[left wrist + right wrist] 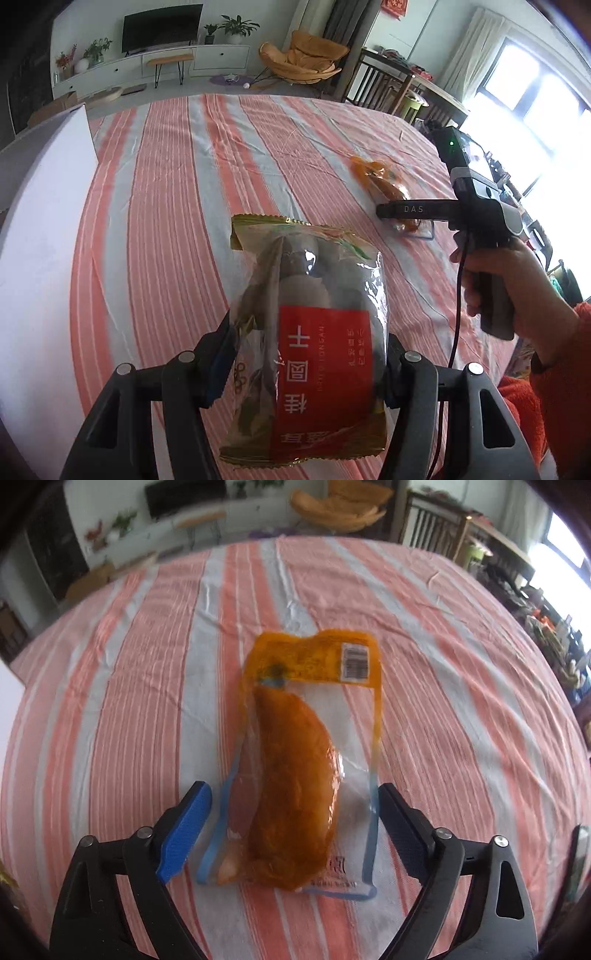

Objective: Organize snacks
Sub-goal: 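Close the right gripper on the orange dried meat bag, then carry both held bags over the white box and open both grippers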

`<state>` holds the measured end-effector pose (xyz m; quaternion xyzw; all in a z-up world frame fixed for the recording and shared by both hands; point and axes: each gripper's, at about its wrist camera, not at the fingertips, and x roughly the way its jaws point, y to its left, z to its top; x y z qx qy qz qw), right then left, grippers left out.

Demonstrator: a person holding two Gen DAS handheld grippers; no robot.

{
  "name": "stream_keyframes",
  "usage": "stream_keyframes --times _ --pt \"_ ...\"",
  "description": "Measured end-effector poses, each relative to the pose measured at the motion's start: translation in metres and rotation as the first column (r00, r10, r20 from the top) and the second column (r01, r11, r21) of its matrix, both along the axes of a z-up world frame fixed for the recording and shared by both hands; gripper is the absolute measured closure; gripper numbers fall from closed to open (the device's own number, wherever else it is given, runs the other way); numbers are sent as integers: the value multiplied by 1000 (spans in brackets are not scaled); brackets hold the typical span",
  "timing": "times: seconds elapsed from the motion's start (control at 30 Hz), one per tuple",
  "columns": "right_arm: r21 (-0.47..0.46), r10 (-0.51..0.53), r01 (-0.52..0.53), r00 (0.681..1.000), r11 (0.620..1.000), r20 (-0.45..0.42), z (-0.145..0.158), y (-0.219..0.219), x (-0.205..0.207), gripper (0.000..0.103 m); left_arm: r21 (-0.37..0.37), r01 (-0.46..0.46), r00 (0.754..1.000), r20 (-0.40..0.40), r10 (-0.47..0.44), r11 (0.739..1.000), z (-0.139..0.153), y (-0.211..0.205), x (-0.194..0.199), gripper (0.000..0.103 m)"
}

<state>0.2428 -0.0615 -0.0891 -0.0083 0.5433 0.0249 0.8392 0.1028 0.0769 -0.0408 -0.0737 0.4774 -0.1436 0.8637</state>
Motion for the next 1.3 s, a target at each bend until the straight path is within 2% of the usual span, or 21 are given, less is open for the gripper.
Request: stream_keyframes --times 0.03,0.17,0.27,0.4,0.53,0.63,0.7,0.8,0.93,1.03,1.3 --pt "6 7 -7 1000 1000 -17 4 0 -1 45 -4 1 1000 5 -1 1000 3 2 -4 41" --pt "39 35 -34 999 999 -29 16 -6 -24 47 -24 1 1000 26 0 1000 15 8 -19 41" --pt "246 -8 12 1000 969 -17 25 -23 -52 47 -40 4 999 44 -2 999 24 13 -29 41" --pt "465 -52 36 998 885 22 40 -33 -97 47 -47 10 998 58 -7 999 34 18 -39 41" --pt "607 -65 32 997 794 32 46 -36 -133 47 -53 8 997 74 -4 999 40 22 -44 41" --pt "694 -78 40 997 719 24 45 -45 -148 47 -58 7 997 84 -2 998 44 24 -50 41" --pt "753 -90 48 996 656 16 45 -46 -160 47 -63 6 996 90 -1 998 48 25 -54 41" --pt "803 -97 52 995 594 8 47 -46 -166 47 -73 -1 994 110 9 997 57 33 -61 41" --pt "798 -66 -1 996 603 51 63 -33 -164 47 -63 -35 990 137 44 997 70 48 -67 41" --pt "805 -35 -44 996 592 80 77 -18 -164 46 -62 -64 984 165 73 996 80 59 -73 41" --pt "793 77 -150 989 590 130 103 35 -164 46 17 -142 959 249 133 990 98 92 -88 41"
